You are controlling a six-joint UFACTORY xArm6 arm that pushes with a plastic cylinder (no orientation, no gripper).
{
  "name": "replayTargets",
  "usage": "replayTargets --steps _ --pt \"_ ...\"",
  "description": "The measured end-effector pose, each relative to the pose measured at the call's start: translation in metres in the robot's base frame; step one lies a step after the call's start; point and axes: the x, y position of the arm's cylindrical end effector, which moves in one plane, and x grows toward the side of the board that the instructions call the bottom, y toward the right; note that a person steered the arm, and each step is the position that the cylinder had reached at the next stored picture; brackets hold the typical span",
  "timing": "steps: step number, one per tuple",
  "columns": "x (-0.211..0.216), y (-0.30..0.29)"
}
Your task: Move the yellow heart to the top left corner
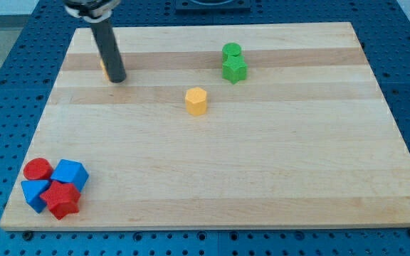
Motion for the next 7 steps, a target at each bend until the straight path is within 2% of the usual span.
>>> replayTargets --steps 1,2,3,4,5,6,7 --pt "-0.031 -0.027" --pt "-0.044 -0.028" --pt "-0.023 -0.018" --pt "-0.037 0.005" --pt "-0.072 -0.015" --pt "-0.079 -0.027" --pt "-0.054 -0.034"
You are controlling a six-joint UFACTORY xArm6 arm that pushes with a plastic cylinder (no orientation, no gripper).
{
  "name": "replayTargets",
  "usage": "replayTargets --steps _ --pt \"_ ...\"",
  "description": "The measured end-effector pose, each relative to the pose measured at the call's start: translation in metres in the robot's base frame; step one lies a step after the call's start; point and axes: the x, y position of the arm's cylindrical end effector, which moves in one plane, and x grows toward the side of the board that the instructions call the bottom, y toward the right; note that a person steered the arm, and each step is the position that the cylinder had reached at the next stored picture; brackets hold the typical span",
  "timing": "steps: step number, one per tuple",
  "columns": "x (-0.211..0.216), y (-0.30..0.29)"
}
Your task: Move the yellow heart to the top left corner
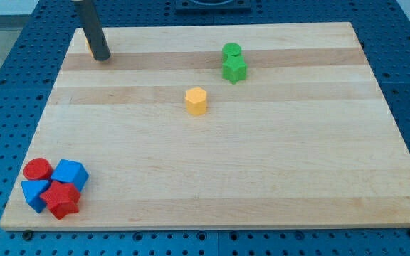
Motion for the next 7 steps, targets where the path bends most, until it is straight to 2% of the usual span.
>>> replayTargets --steps 1,2,4,6,7 --pt "-0.004 -0.036" --pt "-0.032 -0.043" --pt "-0.005 -0.043" --pt "-0.047 -0.023" --pt "-0.045 -0.023"
